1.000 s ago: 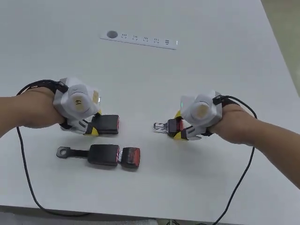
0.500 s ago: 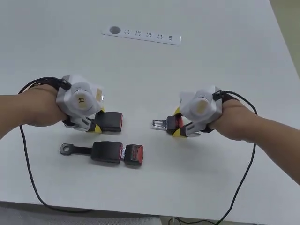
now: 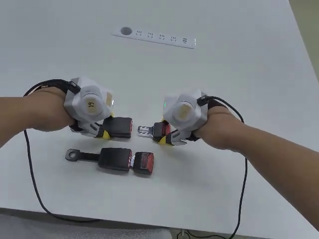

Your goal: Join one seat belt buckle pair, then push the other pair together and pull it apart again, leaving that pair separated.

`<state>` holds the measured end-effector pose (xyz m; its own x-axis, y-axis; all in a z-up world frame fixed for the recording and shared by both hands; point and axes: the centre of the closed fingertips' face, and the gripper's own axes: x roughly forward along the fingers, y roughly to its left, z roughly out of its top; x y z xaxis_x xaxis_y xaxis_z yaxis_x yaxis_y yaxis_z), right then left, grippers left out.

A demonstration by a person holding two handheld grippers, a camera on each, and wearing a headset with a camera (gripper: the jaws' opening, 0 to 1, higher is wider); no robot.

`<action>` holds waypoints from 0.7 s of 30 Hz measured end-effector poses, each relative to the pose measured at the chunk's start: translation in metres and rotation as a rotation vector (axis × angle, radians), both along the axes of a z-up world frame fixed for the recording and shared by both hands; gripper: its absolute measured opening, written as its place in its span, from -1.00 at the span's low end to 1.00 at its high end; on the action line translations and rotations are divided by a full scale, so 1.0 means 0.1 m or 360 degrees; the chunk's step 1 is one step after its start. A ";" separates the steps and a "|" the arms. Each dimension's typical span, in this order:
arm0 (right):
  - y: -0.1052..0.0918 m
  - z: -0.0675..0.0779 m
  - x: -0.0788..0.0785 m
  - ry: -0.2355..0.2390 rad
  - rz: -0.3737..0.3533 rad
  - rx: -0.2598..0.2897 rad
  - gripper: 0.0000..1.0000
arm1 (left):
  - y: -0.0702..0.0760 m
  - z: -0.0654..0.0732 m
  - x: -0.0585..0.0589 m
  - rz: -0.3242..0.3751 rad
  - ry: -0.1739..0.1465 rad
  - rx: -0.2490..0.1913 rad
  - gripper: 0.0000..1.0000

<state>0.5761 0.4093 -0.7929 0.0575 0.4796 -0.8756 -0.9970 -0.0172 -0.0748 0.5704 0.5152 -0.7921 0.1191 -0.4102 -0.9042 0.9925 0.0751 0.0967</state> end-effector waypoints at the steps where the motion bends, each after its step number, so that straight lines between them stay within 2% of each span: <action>1: 0.02 0.00 0.00 -0.0001 0.0000 0.0000 -0.38 | 0.00 0.00 0.00 -0.0001 0.0000 0.0002 -0.35; 4: 0.09 -0.01 0.04 0.0000 -0.0008 0.0001 -0.38 | 0.00 0.00 0.00 0.0000 0.0002 0.0007 -0.35; 8: 0.13 0.01 -0.01 -0.0021 0.0013 -0.0013 -0.38 | 0.00 0.00 0.00 0.0006 0.0006 0.0011 -0.35; 11: 0.19 0.06 -0.03 -0.0027 0.0040 0.0025 -0.38 | 0.01 -0.01 0.00 0.0004 0.0005 0.0017 -0.35; 18: 0.28 0.04 -0.03 -0.0024 0.0055 0.0051 -0.39 | 0.01 -0.01 -0.01 -0.0007 0.0009 0.0020 -0.35; 19: 0.27 0.03 -0.02 -0.0037 0.0058 0.0027 -0.40 | 0.02 0.00 -0.01 -0.0010 0.0004 0.0026 -0.35; 21: 0.27 0.03 0.00 -0.0032 0.0063 0.0032 -0.40 | 0.02 0.00 -0.01 -0.0018 0.0003 0.0027 -0.36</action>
<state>0.5757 0.4365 -0.7902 0.0559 0.4995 -0.8645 -0.9939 -0.0546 -0.0958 0.5692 0.5168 -0.7924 0.1131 -0.3960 -0.9113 0.9934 0.0625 0.0961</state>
